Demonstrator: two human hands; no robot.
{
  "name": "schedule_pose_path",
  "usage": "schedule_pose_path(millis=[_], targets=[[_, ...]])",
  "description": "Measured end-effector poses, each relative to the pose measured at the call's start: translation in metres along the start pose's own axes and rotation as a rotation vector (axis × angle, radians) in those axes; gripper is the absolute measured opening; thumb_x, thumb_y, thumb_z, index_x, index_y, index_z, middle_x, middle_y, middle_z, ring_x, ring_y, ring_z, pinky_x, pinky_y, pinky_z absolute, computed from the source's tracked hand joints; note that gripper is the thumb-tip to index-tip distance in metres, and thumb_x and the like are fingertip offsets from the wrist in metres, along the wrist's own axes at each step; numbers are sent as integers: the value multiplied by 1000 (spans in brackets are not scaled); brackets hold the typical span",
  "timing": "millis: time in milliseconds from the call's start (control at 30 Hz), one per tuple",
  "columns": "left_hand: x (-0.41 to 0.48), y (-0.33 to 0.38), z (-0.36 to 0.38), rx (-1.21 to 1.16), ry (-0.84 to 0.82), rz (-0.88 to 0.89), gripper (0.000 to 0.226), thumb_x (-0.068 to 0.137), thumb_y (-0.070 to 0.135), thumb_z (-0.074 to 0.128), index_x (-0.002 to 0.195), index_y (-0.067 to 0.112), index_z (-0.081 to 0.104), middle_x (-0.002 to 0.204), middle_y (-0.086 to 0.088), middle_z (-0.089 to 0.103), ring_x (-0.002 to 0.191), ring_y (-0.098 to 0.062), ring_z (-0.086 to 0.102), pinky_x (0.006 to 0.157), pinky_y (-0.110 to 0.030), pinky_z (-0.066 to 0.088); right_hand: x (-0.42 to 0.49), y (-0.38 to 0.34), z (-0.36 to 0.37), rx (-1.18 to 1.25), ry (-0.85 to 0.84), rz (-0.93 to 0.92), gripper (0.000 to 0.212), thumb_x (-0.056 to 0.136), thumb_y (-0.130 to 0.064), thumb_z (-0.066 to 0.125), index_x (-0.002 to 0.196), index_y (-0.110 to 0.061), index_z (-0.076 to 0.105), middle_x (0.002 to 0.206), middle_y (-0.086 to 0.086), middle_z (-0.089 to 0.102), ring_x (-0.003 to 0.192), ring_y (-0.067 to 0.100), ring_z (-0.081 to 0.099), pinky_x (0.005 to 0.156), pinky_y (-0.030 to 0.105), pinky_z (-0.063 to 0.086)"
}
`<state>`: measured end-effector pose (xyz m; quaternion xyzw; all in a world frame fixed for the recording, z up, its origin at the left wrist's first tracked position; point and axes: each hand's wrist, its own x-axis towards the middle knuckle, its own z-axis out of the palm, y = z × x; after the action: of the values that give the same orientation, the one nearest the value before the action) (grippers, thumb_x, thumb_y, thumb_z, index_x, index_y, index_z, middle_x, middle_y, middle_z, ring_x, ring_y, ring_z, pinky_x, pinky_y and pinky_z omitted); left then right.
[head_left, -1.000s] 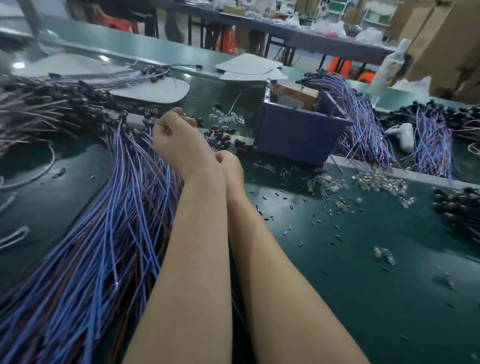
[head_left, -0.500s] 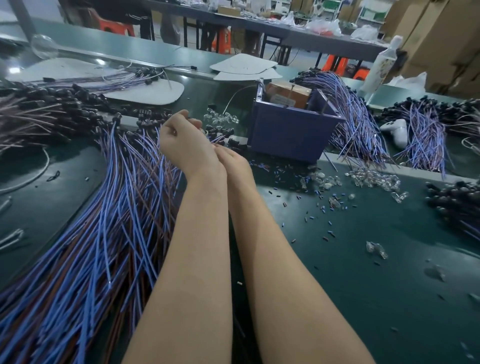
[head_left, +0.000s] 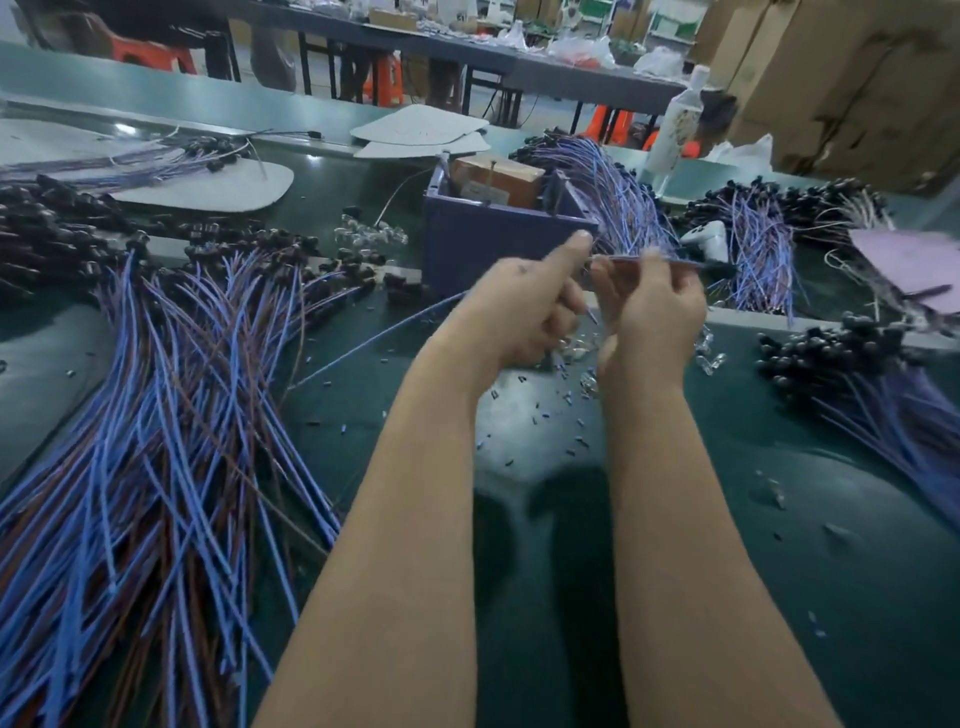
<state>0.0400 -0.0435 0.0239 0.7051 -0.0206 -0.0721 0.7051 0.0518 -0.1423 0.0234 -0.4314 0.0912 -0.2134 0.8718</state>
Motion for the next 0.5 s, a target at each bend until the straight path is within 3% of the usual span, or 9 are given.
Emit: schedule_pose_path(millis=[67, 100, 233, 333, 433, 500], targets=[[5, -8, 26, 157, -179, -112, 61, 92, 63, 36, 71, 11, 61, 44, 4, 50, 32, -6, 33, 35, -11, 24, 11, -15, -21, 55, 84, -45, 16, 98, -5, 44, 83, -6, 46, 58, 4, 59, 45, 8, 61, 49, 19, 52], [8, -13, 37, 147, -177, -148, 62, 93, 64, 32, 78, 11, 61, 46, 3, 52, 32, -6, 34, 35, -11, 24, 15, -19, -30, 49, 110, -51, 16, 99, -5, 43, 83, -7, 45, 61, 6, 58, 44, 9, 61, 49, 19, 52], [25, -37, 64, -395, 74, -81, 30, 100, 42, 39, 92, 16, 51, 61, 1, 45, 34, -3, 31, 36, -15, 24, 25, -18, -64, 30, 211, 1, 16, 98, -4, 44, 82, -5, 45, 66, 9, 54, 40, 8, 58, 45, 18, 52], [30, -49, 57, -809, 191, 9, 17, 101, 23, 43, 94, 12, 54, 58, 3, 41, 38, -2, 31, 37, -13, 27, 34, -16, -83, 115, 330, 32, 22, 97, -4, 45, 75, -6, 44, 63, 9, 55, 38, 8, 57, 45, 19, 52], [34, -56, 45, -992, 230, 42, 22, 100, 18, 44, 80, 12, 53, 52, 6, 45, 38, -2, 36, 38, -13, 31, 40, -12, -92, 233, 396, 52, 23, 97, -6, 48, 74, -5, 47, 49, 3, 57, 36, 7, 56, 43, 17, 50], [37, -59, 46, -955, 248, 27, 25, 101, 19, 43, 79, 11, 54, 54, 6, 50, 41, -2, 42, 41, -13, 38, 38, -3, -85, 171, 315, 114, 25, 97, -14, 51, 74, -7, 49, 44, -2, 58, 39, 6, 56, 45, 17, 50]])
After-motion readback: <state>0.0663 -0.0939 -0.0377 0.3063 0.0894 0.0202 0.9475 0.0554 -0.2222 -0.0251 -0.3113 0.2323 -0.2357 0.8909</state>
